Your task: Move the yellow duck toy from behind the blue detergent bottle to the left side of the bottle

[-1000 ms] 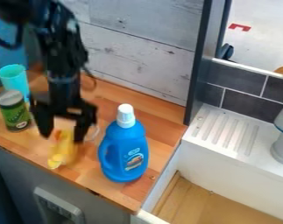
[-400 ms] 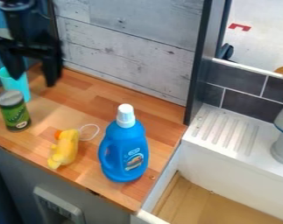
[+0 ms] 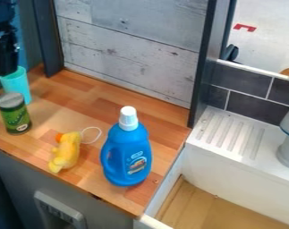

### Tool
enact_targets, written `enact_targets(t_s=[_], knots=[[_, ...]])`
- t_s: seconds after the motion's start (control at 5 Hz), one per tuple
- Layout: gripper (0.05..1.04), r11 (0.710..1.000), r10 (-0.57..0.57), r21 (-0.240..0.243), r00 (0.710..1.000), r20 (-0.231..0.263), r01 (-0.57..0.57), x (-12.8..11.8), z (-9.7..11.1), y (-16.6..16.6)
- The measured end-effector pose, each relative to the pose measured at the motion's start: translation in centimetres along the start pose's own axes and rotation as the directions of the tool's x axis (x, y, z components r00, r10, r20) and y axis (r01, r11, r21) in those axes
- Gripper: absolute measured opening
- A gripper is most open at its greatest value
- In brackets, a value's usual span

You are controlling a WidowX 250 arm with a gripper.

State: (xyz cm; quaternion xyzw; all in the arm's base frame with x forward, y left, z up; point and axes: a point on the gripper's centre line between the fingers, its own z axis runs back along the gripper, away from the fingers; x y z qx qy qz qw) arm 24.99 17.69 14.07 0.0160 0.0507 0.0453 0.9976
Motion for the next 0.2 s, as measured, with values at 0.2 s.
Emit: enact_targets(t_s=[0.2], knots=[[1.001, 0.998, -0.050, 0.044, 0.999, -0.002, 0.050, -0.35, -1.30, 0.88]])
